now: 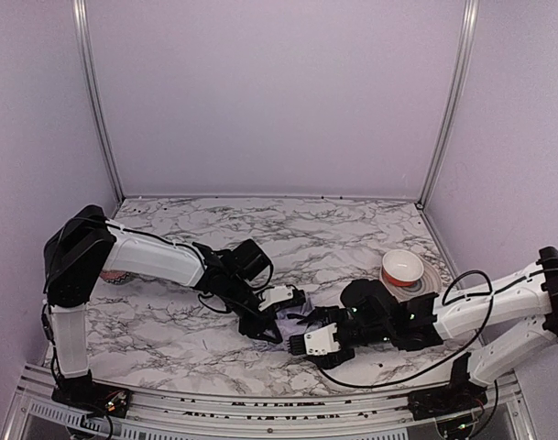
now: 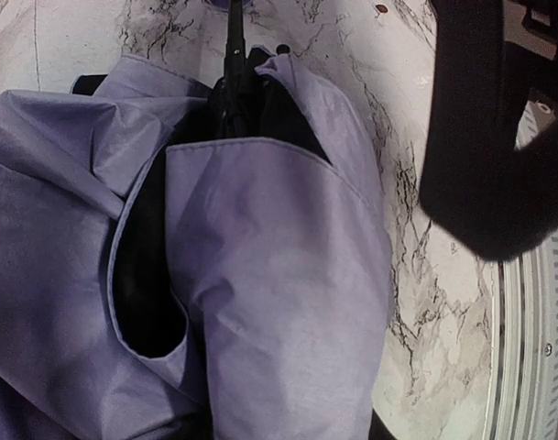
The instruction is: Put away the umbrella
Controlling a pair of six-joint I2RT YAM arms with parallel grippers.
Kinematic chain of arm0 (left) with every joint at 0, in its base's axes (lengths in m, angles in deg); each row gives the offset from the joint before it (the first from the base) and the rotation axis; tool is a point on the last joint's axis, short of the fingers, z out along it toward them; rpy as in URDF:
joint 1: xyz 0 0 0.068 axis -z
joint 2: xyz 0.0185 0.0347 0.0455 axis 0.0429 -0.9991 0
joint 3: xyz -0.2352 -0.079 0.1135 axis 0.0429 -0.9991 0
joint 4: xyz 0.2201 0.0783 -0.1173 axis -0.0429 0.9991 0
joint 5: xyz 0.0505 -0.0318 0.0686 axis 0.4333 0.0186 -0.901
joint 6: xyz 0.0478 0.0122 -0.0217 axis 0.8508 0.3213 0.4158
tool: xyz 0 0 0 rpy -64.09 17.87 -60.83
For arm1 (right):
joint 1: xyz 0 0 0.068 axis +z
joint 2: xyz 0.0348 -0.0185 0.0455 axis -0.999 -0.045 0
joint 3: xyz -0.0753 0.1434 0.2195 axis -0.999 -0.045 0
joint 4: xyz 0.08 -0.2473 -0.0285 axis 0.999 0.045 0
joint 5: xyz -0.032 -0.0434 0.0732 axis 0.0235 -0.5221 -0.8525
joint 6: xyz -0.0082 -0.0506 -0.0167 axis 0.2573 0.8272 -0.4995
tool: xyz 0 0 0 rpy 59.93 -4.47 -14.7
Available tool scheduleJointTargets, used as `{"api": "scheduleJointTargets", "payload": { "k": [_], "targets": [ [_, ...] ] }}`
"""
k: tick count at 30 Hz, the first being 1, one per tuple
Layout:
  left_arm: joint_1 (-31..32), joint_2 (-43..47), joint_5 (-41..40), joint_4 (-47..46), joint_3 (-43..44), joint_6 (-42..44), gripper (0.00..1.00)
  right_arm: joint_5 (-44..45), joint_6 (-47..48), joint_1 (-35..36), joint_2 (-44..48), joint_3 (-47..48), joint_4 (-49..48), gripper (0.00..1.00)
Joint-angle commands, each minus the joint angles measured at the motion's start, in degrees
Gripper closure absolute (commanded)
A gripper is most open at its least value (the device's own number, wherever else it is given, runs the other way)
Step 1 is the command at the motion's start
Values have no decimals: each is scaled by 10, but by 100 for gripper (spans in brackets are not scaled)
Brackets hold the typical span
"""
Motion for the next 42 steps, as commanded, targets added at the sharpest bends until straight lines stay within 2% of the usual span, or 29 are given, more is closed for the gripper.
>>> {"api": "scheduleJointTargets", "payload": {
  "k": [1,6,9,15,21,24,34,42],
  "targets": [
    [6,-76,-20,166,-35,4,76,85,44,12,-63,21,-38,22],
    [5,-78,-20,174,-32,12,76,134,53,12,-126,41,-42,21],
    [4,-77,-17,178,-33,17,74,161,52,11,-159,50,-50,25],
    [4,-77,-19,186,-32,29,74,224,43,12,-179,68,-64,25],
    [0,-84,-19,194,-25,31,74,134,76,12,-87,30,-84,21],
    [-3,-87,-19,193,-23,27,74,101,85,12,-69,10,-95,18],
    [-5,-84,-19,194,-25,28,74,110,77,5,-157,50,-58,15],
    [-4,-75,-15,193,-28,38,73,139,51,-18,-213,78,-40,33]
  ]
}}
